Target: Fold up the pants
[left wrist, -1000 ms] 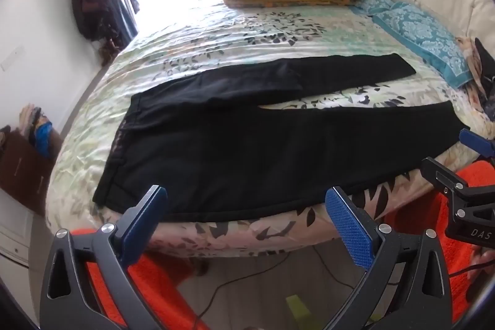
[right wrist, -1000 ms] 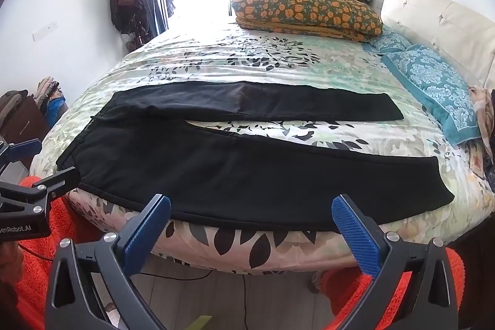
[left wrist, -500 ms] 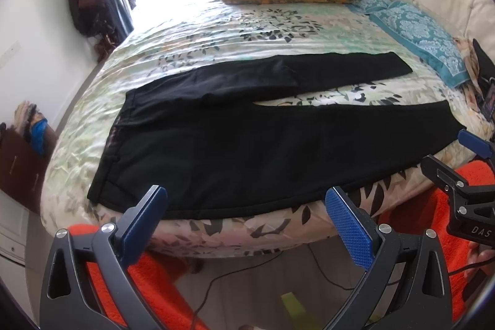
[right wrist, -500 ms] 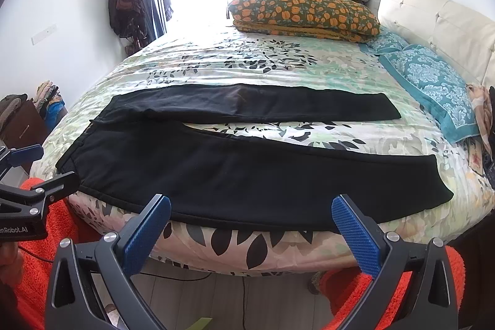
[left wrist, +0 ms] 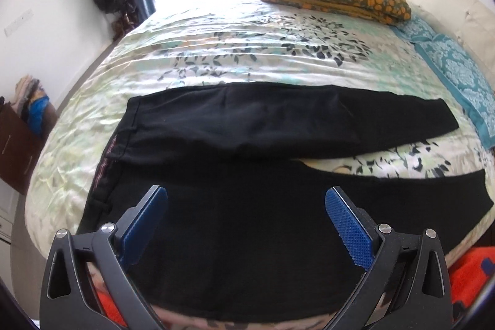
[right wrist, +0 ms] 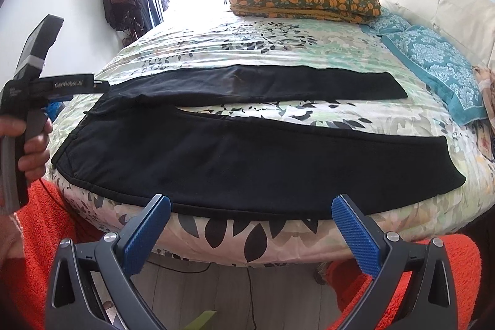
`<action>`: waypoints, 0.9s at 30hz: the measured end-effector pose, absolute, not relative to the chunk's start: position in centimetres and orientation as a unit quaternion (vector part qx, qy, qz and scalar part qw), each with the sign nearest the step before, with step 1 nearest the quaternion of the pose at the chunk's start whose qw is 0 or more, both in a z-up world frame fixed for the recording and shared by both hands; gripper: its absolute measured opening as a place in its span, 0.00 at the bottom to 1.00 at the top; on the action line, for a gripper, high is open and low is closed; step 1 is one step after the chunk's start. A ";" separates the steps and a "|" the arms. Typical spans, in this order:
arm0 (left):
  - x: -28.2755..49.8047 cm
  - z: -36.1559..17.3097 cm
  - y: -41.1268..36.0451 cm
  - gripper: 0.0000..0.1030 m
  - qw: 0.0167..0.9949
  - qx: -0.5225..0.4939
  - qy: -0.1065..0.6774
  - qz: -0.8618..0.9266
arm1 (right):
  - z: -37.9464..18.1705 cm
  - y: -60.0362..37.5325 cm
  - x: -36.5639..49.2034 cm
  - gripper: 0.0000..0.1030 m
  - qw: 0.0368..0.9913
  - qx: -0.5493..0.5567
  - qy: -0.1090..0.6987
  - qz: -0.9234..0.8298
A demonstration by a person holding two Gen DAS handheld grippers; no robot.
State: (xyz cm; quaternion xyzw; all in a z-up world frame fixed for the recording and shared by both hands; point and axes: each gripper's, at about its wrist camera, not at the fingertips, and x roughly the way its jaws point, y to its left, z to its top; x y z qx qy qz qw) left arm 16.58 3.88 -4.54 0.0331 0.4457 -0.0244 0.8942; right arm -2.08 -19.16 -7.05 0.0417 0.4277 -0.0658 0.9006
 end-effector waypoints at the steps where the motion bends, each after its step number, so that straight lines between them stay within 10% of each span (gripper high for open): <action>1: 18.0 -5.1 3.6 0.99 0.893 0.036 0.448 -0.024 | -7.5 -19.5 -1.9 1.00 0.896 0.048 0.435 -0.068; 13: 35.3 -18.4 -0.5 1.00 0.809 0.154 0.565 0.046 | -10.7 -22.1 1.9 1.00 0.872 0.088 0.476 -0.074; 27: 41.5 -19.2 1.1 1.00 0.800 0.097 0.586 0.084 | -9.2 -34.2 22.1 1.00 0.887 0.069 0.441 -0.114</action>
